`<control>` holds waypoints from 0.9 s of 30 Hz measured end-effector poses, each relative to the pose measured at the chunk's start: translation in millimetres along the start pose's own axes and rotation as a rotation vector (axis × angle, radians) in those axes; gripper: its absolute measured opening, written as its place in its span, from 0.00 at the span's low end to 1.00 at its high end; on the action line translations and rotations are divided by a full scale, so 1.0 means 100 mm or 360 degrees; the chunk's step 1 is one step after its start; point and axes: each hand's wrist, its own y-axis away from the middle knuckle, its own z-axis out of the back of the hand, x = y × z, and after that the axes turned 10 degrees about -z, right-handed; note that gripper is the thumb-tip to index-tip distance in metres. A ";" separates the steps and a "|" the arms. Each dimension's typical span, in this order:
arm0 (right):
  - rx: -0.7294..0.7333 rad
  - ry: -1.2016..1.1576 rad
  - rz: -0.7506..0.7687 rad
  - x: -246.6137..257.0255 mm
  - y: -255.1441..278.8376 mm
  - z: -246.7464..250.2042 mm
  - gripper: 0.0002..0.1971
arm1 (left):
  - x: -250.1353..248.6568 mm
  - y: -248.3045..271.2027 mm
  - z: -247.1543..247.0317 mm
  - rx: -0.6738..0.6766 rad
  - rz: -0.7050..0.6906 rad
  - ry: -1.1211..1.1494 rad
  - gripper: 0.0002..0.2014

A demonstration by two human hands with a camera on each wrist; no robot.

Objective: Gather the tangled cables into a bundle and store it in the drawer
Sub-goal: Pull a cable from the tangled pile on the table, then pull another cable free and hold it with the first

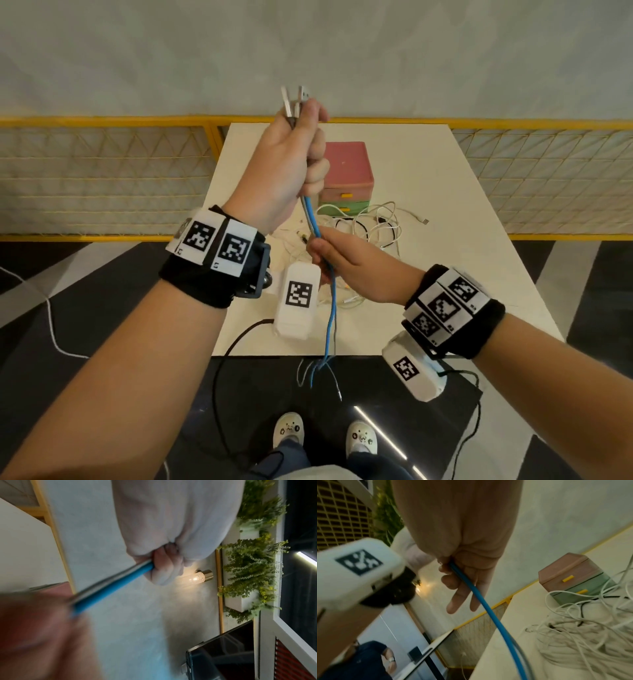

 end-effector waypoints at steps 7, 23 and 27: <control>0.0403 0.0142 -0.0433 -0.39 -0.18 -0.15 0.12 | -0.13 -0.07 0.24 -0.0163 -0.0048 -0.0030 0.16; 0.0446 0.1160 -0.0671 -1.20 -0.91 -0.59 0.18 | 0.32 0.33 0.70 -0.0131 0.0444 -0.0652 0.16; 0.0380 0.1326 -0.0692 -1.38 -0.97 -0.68 0.14 | 0.44 0.38 0.72 -0.0138 0.0510 -0.0780 0.18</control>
